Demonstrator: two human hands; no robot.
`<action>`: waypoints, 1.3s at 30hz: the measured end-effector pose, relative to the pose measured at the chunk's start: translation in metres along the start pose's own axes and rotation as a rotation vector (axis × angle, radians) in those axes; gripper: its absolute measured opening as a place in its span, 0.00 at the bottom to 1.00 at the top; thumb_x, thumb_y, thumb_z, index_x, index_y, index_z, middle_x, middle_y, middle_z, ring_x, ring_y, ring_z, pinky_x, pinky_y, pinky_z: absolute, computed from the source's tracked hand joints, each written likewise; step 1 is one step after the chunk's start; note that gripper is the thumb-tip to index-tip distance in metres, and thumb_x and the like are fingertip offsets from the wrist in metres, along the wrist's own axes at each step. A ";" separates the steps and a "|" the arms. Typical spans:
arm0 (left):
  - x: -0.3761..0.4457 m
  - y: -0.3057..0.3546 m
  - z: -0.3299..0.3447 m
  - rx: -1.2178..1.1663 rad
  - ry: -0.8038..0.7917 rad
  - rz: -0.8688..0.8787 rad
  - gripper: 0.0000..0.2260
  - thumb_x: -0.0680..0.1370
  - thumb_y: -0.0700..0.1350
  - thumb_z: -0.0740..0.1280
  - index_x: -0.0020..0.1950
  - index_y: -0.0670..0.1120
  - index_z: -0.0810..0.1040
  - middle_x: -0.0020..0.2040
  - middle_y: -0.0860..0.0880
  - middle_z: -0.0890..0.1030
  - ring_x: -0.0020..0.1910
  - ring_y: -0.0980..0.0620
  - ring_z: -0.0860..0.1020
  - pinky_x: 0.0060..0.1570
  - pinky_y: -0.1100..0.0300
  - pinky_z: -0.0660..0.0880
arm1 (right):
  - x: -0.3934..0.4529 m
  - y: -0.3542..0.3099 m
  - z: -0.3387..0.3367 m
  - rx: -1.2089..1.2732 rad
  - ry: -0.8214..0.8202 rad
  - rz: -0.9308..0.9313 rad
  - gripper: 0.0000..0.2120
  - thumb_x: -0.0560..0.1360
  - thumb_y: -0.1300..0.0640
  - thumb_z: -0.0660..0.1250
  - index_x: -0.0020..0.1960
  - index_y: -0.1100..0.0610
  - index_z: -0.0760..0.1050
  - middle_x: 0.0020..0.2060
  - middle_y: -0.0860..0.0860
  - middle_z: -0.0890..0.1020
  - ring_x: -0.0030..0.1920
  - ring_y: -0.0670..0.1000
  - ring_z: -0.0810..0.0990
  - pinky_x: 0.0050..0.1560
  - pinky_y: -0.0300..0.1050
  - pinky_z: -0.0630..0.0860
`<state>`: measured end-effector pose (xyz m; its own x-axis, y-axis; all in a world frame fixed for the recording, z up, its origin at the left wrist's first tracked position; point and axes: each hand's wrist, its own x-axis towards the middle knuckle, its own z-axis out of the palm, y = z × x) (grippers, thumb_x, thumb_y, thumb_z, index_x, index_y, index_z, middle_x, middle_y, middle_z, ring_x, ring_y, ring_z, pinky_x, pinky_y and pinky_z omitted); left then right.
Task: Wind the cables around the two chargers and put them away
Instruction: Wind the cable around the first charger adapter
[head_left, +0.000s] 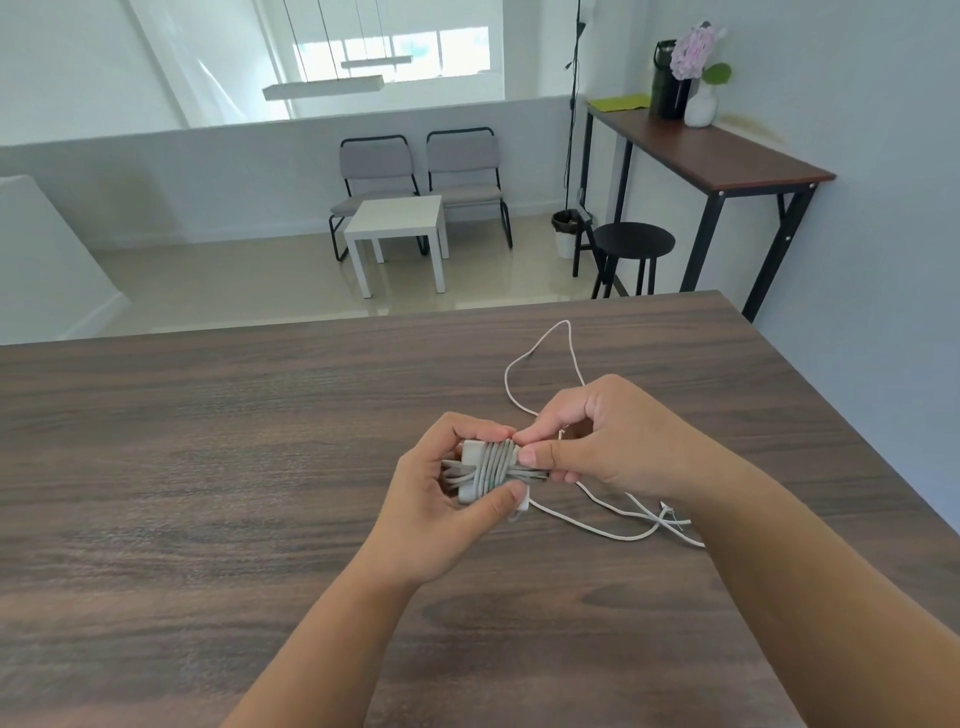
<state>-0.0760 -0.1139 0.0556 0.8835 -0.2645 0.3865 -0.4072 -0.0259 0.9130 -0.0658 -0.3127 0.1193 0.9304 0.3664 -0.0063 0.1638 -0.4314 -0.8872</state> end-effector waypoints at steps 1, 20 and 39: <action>-0.001 0.001 -0.001 0.000 -0.004 -0.004 0.16 0.70 0.34 0.75 0.55 0.42 0.76 0.52 0.50 0.83 0.47 0.51 0.82 0.45 0.60 0.79 | 0.000 0.000 0.000 -0.003 0.003 -0.006 0.05 0.69 0.52 0.76 0.45 0.50 0.85 0.34 0.56 0.85 0.32 0.49 0.80 0.40 0.45 0.77; -0.003 0.009 -0.009 0.071 0.000 0.020 0.21 0.67 0.44 0.80 0.57 0.48 0.79 0.60 0.51 0.82 0.56 0.50 0.82 0.53 0.57 0.79 | 0.005 -0.016 -0.003 -0.219 -0.084 0.013 0.03 0.71 0.55 0.74 0.42 0.54 0.82 0.27 0.42 0.77 0.26 0.38 0.71 0.29 0.27 0.65; -0.010 0.005 -0.009 -0.052 0.104 -0.026 0.13 0.70 0.41 0.76 0.54 0.46 0.81 0.48 0.44 0.85 0.44 0.43 0.83 0.43 0.48 0.81 | 0.000 -0.017 -0.001 -0.071 -0.116 -0.008 0.11 0.71 0.55 0.74 0.53 0.50 0.84 0.36 0.42 0.85 0.34 0.37 0.79 0.38 0.28 0.73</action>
<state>-0.0846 -0.1031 0.0576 0.9141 -0.1631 0.3713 -0.3733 0.0190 0.9275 -0.0684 -0.3064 0.1344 0.8855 0.4611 -0.0568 0.1973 -0.4839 -0.8526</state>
